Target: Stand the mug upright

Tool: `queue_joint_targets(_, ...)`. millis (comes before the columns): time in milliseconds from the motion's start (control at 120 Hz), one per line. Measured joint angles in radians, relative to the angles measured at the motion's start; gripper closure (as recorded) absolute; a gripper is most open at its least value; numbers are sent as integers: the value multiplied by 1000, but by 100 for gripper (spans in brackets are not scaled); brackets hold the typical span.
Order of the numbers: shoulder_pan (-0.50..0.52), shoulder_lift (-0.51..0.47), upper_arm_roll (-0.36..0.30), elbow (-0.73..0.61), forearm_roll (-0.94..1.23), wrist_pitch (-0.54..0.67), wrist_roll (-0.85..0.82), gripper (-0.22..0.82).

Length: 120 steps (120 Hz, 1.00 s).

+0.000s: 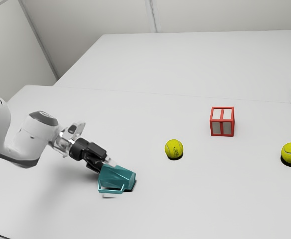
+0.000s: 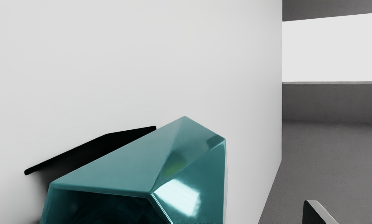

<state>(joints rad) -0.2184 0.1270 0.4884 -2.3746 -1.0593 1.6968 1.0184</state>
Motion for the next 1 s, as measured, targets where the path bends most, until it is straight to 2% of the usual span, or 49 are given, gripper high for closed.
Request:
queue_joint_targets(208, -1, 0, -1, -2, -3, 3, 8, 57)
queue_joint_targets(358, -1, -5, -5, -3, -4, 7, 11, 70)
queue_joint_targets(617, -17, -97, -21, 6, 3, 32, 11, 75)
queue_joint_targets(733, -2, -134, -56, 58, 37, 57, 0, 77)
queue_joint_targets(1000, 14, -142, -129, 223, 352, 185, -64, 77)
